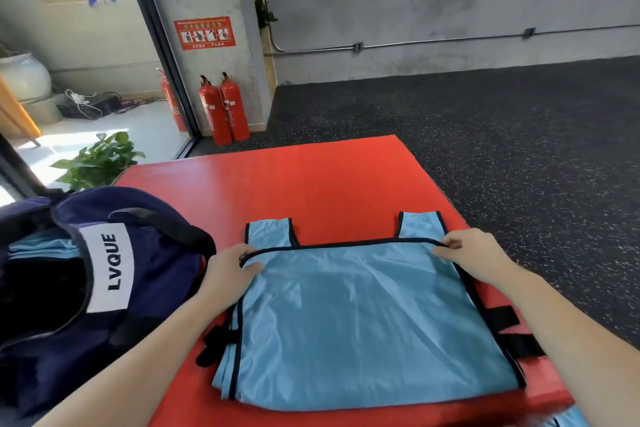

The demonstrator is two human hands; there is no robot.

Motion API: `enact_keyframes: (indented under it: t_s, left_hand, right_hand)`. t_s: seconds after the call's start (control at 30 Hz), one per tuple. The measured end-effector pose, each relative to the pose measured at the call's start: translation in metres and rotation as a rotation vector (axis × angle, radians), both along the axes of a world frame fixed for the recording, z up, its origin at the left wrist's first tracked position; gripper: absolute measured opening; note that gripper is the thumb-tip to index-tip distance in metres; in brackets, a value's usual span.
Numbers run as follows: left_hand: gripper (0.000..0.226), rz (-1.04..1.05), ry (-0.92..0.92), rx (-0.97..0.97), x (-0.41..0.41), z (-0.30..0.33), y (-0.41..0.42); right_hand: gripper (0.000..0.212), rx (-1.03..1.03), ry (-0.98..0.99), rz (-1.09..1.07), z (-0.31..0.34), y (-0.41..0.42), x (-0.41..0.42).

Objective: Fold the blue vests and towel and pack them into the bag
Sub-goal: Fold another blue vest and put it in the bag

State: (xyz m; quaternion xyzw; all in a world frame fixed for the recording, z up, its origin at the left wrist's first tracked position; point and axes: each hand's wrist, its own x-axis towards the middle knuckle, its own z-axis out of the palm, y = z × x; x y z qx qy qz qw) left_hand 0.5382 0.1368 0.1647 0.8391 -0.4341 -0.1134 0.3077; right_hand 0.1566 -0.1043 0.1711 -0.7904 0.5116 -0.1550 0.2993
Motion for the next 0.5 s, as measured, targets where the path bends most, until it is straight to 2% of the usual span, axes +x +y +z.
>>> enact_keyframes:
  t_s: [0.17,0.33,0.43,0.5]
  left_hand:
    - [0.014,0.038,0.051,-0.181,-0.019,0.018,0.02]
    - [0.006,0.084,0.009,-0.342,-0.017,0.048,0.005]
    - [0.003,0.141,0.024,-0.374,-0.007,0.055,-0.019]
    - [0.013,0.161,0.109,-0.329,0.003,0.046,-0.033]
  right_hand:
    - [0.01,0.029,-0.079,-0.012,0.01,0.02,-0.015]
    - [0.005,-0.022,-0.292,-0.034,0.039,0.015,-0.016]
    - [0.005,-0.106,-0.357,-0.111,0.048,0.001,-0.003]
    - [0.002,-0.131,-0.294,-0.147,0.044,-0.005,0.009]
